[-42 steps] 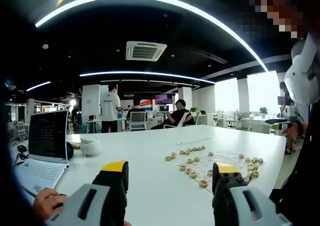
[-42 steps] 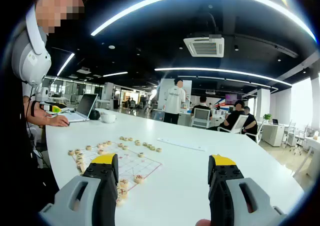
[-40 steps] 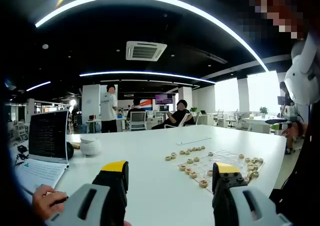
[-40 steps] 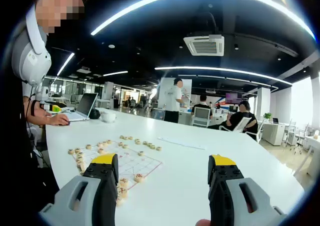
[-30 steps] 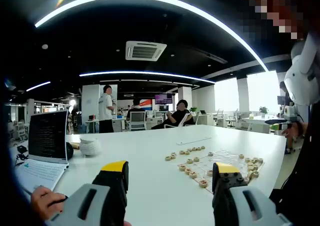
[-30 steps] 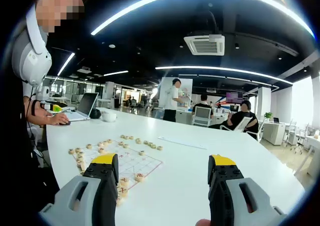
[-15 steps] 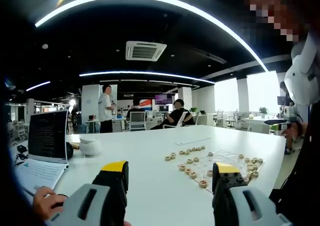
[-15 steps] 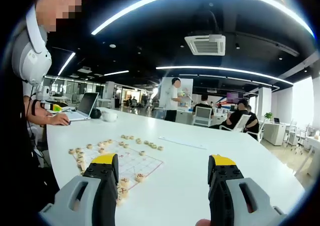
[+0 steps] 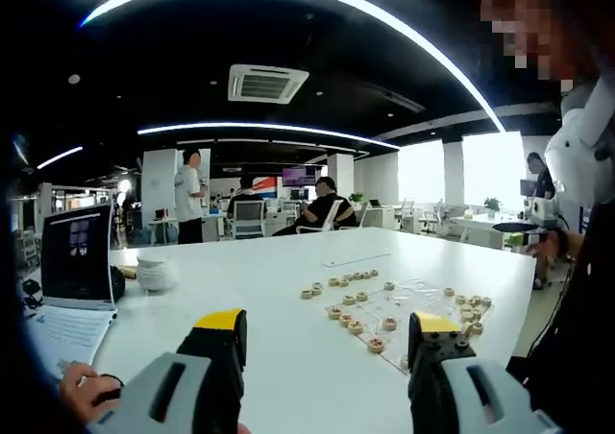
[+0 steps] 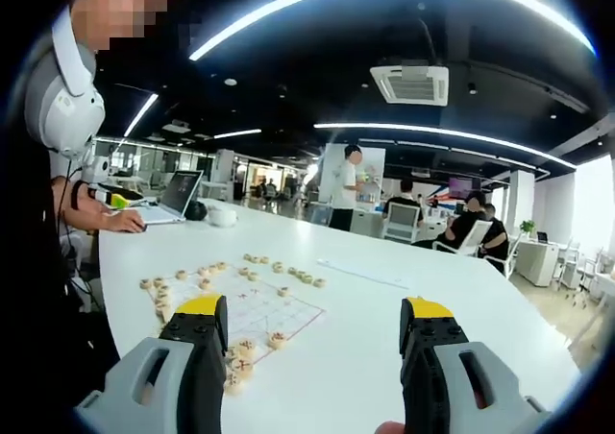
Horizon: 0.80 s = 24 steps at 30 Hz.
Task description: Pick up the chess pieces one by one and place each piece onto its starting position on the chessboard, setting the pieces on their correct points until all the chess pieces are arranged in the starting layout
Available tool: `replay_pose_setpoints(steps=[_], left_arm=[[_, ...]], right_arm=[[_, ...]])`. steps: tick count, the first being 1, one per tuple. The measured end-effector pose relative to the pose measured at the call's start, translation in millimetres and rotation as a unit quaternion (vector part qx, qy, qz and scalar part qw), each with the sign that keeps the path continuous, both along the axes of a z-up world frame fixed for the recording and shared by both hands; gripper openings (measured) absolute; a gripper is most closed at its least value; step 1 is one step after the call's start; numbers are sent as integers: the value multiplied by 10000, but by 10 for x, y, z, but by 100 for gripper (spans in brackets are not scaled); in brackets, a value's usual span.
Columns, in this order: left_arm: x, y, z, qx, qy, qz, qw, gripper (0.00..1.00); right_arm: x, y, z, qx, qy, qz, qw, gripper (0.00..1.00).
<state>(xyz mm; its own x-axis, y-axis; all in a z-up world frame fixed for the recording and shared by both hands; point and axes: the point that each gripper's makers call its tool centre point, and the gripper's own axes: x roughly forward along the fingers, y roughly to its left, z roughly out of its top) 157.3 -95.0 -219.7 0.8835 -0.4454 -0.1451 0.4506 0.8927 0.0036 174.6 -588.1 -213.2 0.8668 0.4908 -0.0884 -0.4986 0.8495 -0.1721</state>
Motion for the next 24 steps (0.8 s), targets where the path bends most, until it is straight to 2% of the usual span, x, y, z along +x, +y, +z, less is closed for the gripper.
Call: replay_pose_setpoints(steps=[7, 19, 24], left_arm=[[4, -103, 65, 309, 104, -329, 9989, 69], [-128, -251, -60, 890, 724, -804, 9901, 69], [-164, -360, -92, 1080, 935, -998, 9847, 70]], right_arm=[[22, 146, -32, -375, 198, 433, 9982, 72], [-74, 324, -72, -768, 602, 1043, 9897, 72], [-112, 372, -79, -1087, 620, 1211, 9847, 73]])
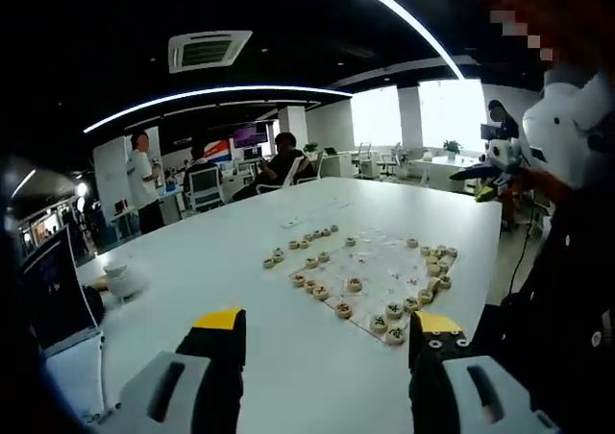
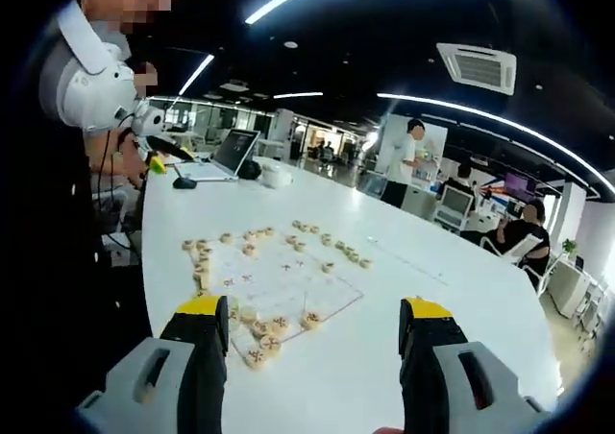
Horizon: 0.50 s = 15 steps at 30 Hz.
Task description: Pick up the chess pieces one by one and place each piece onto its starting position on the chessboard, setting the pieces on their correct points until all the chess pieces are arranged in the starting layout
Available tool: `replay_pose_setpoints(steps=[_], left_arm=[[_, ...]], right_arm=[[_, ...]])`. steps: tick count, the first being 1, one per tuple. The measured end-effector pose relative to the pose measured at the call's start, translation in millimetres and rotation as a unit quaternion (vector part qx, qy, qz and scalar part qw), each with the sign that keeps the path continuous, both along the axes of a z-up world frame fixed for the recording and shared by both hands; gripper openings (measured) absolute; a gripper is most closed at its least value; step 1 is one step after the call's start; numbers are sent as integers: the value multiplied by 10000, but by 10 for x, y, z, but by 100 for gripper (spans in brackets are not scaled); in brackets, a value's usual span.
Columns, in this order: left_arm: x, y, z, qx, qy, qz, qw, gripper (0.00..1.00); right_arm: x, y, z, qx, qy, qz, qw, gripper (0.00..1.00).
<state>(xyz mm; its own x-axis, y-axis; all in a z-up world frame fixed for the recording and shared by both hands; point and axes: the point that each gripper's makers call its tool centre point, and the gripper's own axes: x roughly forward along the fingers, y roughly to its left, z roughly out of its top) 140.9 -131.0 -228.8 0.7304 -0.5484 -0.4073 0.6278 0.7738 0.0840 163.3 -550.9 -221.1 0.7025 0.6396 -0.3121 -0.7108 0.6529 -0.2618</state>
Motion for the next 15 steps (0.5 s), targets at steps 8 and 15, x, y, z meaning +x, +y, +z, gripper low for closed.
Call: replay_pose_setpoints(steps=[8, 15], left_arm=[[-75, -146, -119, 455, 408, -406, 9973, 70], [-202, -289, -100, 513, 412, -842, 9943, 70]], right_arm=[[-81, 70, -22, -394, 127, 418, 9983, 74], [-141, 177, -69, -709, 298, 952, 9925, 73]])
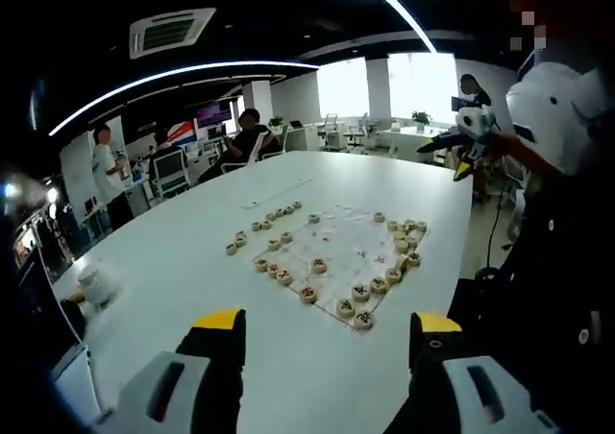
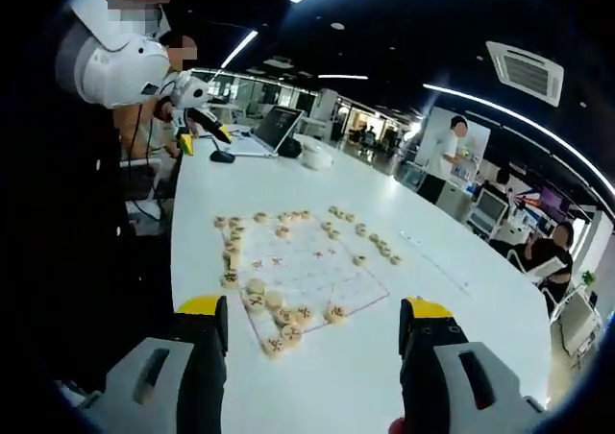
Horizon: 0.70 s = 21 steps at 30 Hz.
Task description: Pick up the chess pieces one by one and place each piece onto its starting position on the chessboard, setting the pieces on their correct points until all the chess pieces are arranged in the starting layout
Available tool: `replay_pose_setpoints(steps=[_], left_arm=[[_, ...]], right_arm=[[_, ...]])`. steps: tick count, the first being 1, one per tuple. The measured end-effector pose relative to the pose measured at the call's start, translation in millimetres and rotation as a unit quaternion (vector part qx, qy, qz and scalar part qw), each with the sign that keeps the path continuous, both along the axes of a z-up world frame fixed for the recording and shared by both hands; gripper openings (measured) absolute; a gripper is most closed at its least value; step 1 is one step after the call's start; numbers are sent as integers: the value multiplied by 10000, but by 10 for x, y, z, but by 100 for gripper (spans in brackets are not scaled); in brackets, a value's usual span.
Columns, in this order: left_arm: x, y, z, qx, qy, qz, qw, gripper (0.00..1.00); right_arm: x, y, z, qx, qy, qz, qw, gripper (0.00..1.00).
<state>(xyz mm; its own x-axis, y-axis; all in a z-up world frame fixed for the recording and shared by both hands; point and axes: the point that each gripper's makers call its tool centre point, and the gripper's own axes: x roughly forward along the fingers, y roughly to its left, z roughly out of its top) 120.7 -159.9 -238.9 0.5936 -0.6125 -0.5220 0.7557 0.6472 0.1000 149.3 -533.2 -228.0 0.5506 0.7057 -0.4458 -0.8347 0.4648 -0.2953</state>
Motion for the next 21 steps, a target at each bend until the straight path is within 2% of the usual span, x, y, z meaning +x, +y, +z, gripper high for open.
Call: replay_pose_setpoints(steps=[8, 14, 21], left_arm=[[-100, -15, 3, 124, 90, -177, 9997, 70], [-62, 30, 10, 270, 251, -199, 9991, 70], [13, -15, -13, 474, 291, -448, 9974, 70]], right_arm=[[3, 141, -29, -330, 186, 473, 9982, 72], [25, 216, -26, -511, 258, 706, 9959, 72], [-21, 311, -36, -618, 342, 922, 9932, 71]])
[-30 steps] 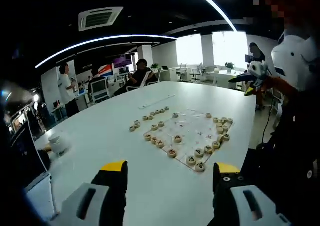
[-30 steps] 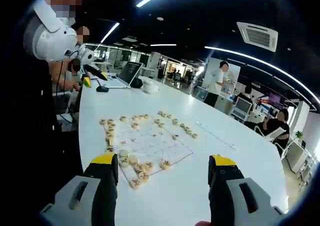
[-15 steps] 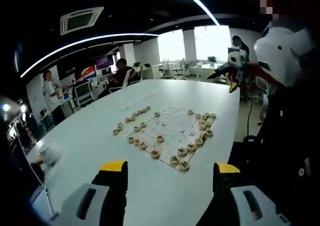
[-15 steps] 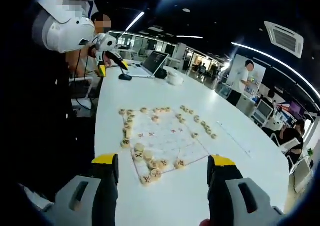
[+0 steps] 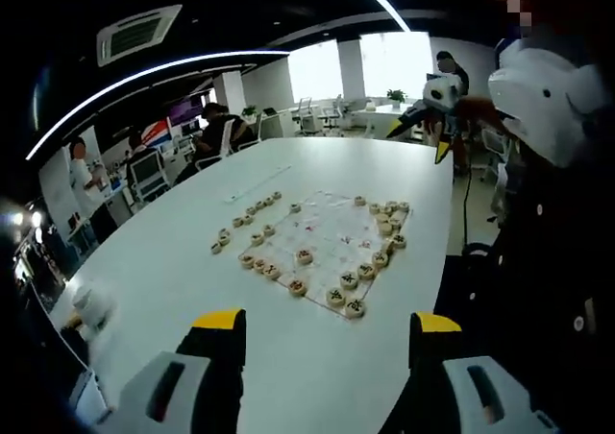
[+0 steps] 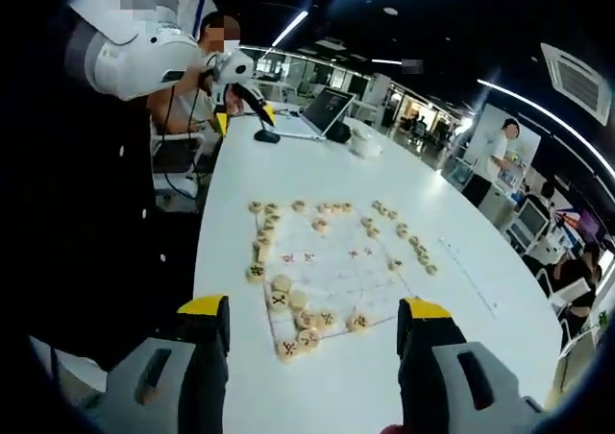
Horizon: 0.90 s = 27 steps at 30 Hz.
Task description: Pick up the chess pieces one by one and place each piece onto its starting position on the chessboard, setting the pieces on their correct points until all the chess pieces are arranged in the starting layout
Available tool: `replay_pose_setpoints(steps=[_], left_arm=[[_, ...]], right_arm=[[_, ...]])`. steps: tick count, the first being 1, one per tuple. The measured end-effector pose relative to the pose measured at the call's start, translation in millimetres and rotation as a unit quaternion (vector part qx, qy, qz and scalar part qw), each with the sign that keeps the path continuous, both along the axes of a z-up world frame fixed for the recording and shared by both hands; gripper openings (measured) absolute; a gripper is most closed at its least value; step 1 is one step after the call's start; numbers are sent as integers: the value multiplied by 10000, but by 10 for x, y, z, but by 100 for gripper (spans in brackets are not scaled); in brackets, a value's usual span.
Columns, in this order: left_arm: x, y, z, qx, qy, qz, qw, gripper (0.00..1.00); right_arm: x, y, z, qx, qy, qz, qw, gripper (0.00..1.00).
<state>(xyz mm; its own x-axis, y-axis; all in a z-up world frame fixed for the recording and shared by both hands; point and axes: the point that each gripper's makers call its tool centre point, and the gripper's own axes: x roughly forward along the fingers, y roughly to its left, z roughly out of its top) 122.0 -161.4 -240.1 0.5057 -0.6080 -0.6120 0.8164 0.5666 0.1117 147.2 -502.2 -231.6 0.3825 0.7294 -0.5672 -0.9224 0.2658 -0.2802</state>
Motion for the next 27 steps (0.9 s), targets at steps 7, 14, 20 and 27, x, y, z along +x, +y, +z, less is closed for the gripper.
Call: replay_pose_setpoints(steps=[7, 14, 20, 27], left_arm=[[74, -69, -51, 286, 3, -313, 9991, 69], [125, -138, -79, 300, 27, -486, 9984, 69], [125, -149, -97, 234, 33, -477, 9986, 69], [70, -89, -132, 89, 58, -336, 9994, 69]], right_arm=[[-18, -15, -1, -75, 8, -15, 10000, 71], [-49, -5, 21, -124, 8, -43, 9999, 69], [-46, 72, 36, -181, -3, 21, 9998, 68], [-56, 272, 55, -294, 23, 374, 9989, 66]])
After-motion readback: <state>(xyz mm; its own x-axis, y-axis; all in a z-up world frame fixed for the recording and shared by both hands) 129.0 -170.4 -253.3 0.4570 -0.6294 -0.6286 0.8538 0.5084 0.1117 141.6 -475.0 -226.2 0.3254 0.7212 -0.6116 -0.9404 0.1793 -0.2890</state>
